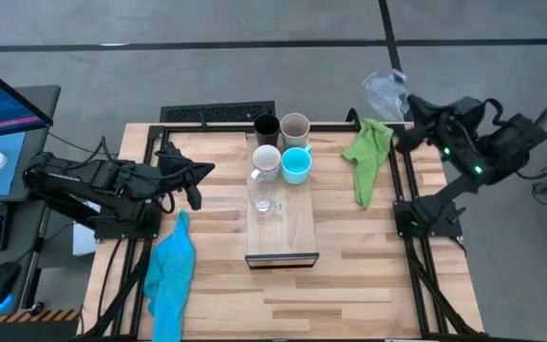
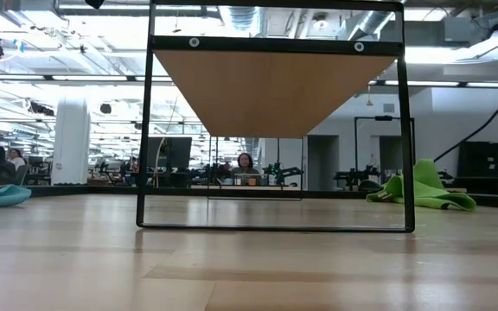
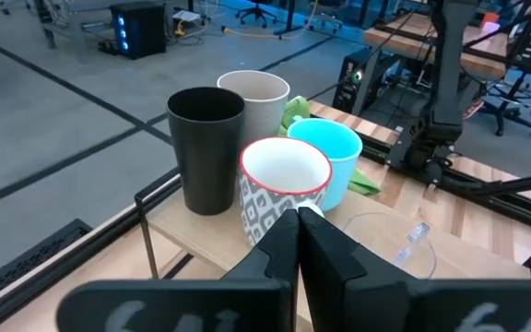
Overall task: Stack small to large cups/mugs on shelf
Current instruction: Put the transparent cup on the shelf
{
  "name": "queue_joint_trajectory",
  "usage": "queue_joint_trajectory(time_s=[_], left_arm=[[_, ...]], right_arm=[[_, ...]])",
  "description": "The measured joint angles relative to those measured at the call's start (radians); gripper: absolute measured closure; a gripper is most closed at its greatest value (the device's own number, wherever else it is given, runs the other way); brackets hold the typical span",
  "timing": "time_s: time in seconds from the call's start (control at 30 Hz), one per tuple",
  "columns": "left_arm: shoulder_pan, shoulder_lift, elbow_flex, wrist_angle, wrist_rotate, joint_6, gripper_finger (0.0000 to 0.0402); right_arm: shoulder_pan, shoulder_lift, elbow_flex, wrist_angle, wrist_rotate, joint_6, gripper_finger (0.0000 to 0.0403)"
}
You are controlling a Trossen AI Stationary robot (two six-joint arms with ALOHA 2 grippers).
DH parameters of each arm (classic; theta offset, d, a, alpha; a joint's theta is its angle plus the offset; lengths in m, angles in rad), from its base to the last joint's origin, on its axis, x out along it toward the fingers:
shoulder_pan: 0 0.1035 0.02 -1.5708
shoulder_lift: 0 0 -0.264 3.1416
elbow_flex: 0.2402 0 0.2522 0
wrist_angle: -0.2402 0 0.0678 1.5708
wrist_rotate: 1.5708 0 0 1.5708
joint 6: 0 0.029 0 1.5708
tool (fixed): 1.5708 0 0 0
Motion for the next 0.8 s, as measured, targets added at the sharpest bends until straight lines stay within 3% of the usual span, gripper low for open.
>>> queue_joint_trajectory(time_s=[0.13, 0.37, 0.47, 0.6, 0.8], left_arm=[[0.000, 0.000, 0.000, -0.001, 0.004, 0.002, 0.0401], [-0.001, 0.000, 0.000, -0.009, 0.045, 0.002, 0.0401], [-0.001, 0.000, 0.000, -0.011, 0.061, 0.003, 0.0401], [-0.001, 0.000, 0.000, -0.014, 0.093, 0.002, 0.0401], [0.000, 0.000, 0.000, -0.016, 0.094, 0.003, 0.0401]], right_arm=[[0.157, 0.008, 0.000, 0.003, -0.011, 0.069, 0.0401], [0.482, 0.047, 0.000, -0.080, -0.283, 0.104, 0.0401], [0.586, 0.059, 0.000, -0.182, -0.293, 0.167, 0.0402], [0.700, 0.051, -0.027, -0.455, -0.102, 0.549, 0.0402], [0.793, 0.040, -0.107, -0.864, -0.014, 1.265, 0.0403]])
